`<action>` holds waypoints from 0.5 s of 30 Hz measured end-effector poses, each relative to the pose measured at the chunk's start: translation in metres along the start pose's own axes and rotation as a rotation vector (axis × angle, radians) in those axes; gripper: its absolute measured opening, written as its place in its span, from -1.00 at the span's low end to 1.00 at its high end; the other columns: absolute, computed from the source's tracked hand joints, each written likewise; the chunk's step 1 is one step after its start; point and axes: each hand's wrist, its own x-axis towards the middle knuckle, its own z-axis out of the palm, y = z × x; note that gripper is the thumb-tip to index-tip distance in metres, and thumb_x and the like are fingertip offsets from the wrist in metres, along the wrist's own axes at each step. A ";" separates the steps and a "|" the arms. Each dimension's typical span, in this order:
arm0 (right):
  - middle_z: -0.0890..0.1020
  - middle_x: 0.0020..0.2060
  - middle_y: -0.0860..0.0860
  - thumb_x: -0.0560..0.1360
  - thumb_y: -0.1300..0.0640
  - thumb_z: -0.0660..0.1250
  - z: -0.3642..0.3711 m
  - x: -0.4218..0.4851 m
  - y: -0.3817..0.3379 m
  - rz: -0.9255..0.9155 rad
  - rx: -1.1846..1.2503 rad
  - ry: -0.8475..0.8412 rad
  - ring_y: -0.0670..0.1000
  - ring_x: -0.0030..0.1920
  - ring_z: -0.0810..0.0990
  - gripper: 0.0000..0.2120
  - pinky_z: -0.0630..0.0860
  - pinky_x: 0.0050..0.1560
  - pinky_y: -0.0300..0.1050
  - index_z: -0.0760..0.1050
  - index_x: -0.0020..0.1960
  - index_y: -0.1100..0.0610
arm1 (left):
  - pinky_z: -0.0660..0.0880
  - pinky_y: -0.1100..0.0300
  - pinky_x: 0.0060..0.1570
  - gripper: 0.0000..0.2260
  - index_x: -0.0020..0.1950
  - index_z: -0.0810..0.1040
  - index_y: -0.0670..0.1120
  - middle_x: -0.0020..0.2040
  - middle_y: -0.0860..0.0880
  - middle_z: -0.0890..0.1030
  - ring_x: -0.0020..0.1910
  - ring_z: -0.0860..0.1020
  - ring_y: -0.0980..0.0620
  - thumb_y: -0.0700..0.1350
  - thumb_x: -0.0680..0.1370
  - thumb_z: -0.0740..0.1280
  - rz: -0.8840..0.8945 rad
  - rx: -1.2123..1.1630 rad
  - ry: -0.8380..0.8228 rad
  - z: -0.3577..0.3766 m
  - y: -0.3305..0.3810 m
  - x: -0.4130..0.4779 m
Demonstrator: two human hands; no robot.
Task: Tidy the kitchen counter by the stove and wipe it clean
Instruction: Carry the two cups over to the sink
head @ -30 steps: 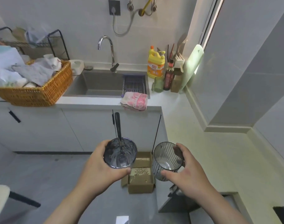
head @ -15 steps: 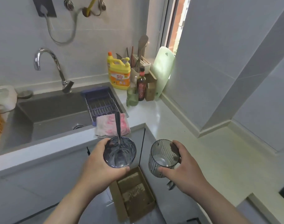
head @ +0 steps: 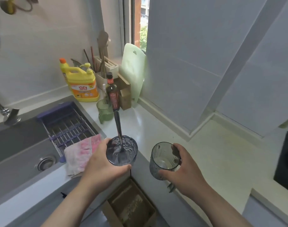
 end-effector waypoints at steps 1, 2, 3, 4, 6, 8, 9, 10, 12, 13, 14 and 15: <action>0.36 0.35 -0.18 0.24 -0.03 0.58 -0.002 0.013 0.004 0.015 0.021 0.016 -0.10 0.29 0.39 -0.06 0.39 -0.16 -0.46 0.15 0.49 -0.13 | 0.35 0.54 -0.09 -0.31 0.23 0.32 0.17 0.03 0.38 0.44 -0.03 0.40 0.60 -0.11 0.25 0.61 -0.002 0.004 -0.012 0.005 0.000 0.016; 0.36 0.33 -0.18 0.24 -0.03 0.58 -0.002 0.023 0.005 0.024 0.031 0.020 -0.09 0.28 0.39 -0.06 0.39 -0.13 -0.45 0.16 0.48 -0.13 | 0.35 0.56 -0.11 -0.31 0.24 0.34 0.13 0.04 0.35 0.46 -0.02 0.42 0.57 -0.11 0.24 0.61 -0.007 0.005 -0.019 0.009 0.000 0.028; 0.36 0.32 -0.19 0.24 -0.04 0.58 -0.002 0.031 0.005 0.023 0.035 0.023 -0.09 0.29 0.39 -0.06 0.38 -0.04 -0.41 0.16 0.48 -0.12 | 0.34 0.55 -0.09 -0.30 0.26 0.35 0.10 0.06 0.33 0.47 0.00 0.44 0.52 -0.11 0.23 0.61 -0.011 -0.001 -0.022 0.011 0.000 0.038; 0.37 0.32 -0.19 0.24 -0.04 0.58 -0.003 0.042 0.007 0.029 0.038 0.029 -0.09 0.30 0.40 -0.07 0.37 0.05 -0.33 0.17 0.48 -0.12 | 0.34 0.52 -0.06 -0.29 0.27 0.35 0.09 0.08 0.32 0.48 0.02 0.45 0.48 -0.09 0.22 0.62 -0.014 -0.002 -0.027 0.015 -0.002 0.052; 0.37 0.34 -0.20 0.24 -0.04 0.58 -0.003 0.062 0.008 0.047 0.046 0.047 -0.11 0.29 0.41 -0.07 0.37 0.14 -0.25 0.17 0.48 -0.12 | 0.34 0.47 -0.05 -0.28 0.26 0.34 0.12 0.08 0.32 0.48 0.03 0.45 0.45 -0.08 0.22 0.62 -0.016 -0.010 -0.038 0.023 -0.004 0.078; 0.37 0.32 -0.23 0.27 -0.01 0.57 -0.004 0.077 0.003 0.078 0.065 0.076 -0.20 0.15 0.45 -0.12 0.44 -0.04 -0.39 0.18 0.46 -0.15 | 0.35 0.46 -0.06 -0.28 0.25 0.33 0.13 0.06 0.31 0.49 0.03 0.47 0.42 -0.10 0.22 0.62 -0.010 -0.023 -0.051 0.031 -0.004 0.104; 0.39 0.26 -0.26 0.29 0.02 0.57 -0.004 0.085 0.002 0.093 0.073 0.087 -0.28 0.02 0.46 -0.20 0.46 -0.26 -0.45 0.23 0.40 -0.18 | 0.35 0.47 -0.08 -0.29 0.23 0.33 0.13 0.05 0.31 0.49 0.01 0.47 0.41 -0.10 0.22 0.63 -0.003 -0.023 -0.059 0.036 -0.004 0.118; 0.42 0.15 -0.30 0.32 0.07 0.56 -0.005 0.091 0.000 0.104 0.077 0.099 -0.36 -0.09 0.44 -0.33 0.44 -0.43 -0.46 0.28 0.27 -0.25 | 0.34 0.48 -0.09 -0.30 0.22 0.33 0.13 0.03 0.31 0.49 0.00 0.48 0.41 -0.11 0.22 0.63 0.005 -0.022 -0.075 0.041 -0.005 0.132; 0.39 -0.06 -0.37 0.34 0.12 0.55 -0.004 0.103 -0.004 0.133 0.095 0.119 -0.44 -0.25 0.40 -0.47 0.41 -0.52 -0.42 0.27 -0.01 -0.28 | 0.35 0.49 -0.11 -0.32 0.20 0.35 0.11 0.01 0.30 0.49 -0.02 0.49 0.40 -0.12 0.22 0.62 0.007 -0.026 -0.121 0.052 -0.008 0.159; 0.38 -0.09 -0.38 0.34 0.13 0.55 -0.003 0.111 -0.003 0.152 0.099 0.134 -0.43 -0.26 0.40 -0.48 0.40 -0.53 -0.41 0.26 -0.07 -0.27 | 0.36 0.47 -0.10 -0.33 0.20 0.36 0.10 0.02 0.29 0.51 -0.01 0.50 0.38 -0.12 0.22 0.62 0.005 -0.031 -0.148 0.057 -0.010 0.173; 0.37 -0.11 -0.37 0.34 0.13 0.55 -0.001 0.119 -0.002 0.167 0.101 0.146 -0.40 -0.26 0.40 -0.49 0.40 -0.53 -0.39 0.26 -0.09 -0.26 | 0.38 0.44 -0.07 -0.33 0.21 0.37 0.08 0.03 0.26 0.52 0.00 0.51 0.35 -0.11 0.22 0.62 0.003 -0.036 -0.176 0.063 -0.012 0.186; 0.38 -0.11 -0.36 0.33 0.13 0.55 0.002 0.127 -0.002 0.180 0.110 0.158 -0.36 -0.24 0.41 -0.50 0.43 -0.52 -0.36 0.26 -0.10 -0.26 | 0.40 0.39 -0.04 -0.33 0.22 0.38 0.07 0.05 0.23 0.54 0.03 0.52 0.31 -0.10 0.21 0.62 0.006 -0.041 -0.203 0.068 -0.015 0.199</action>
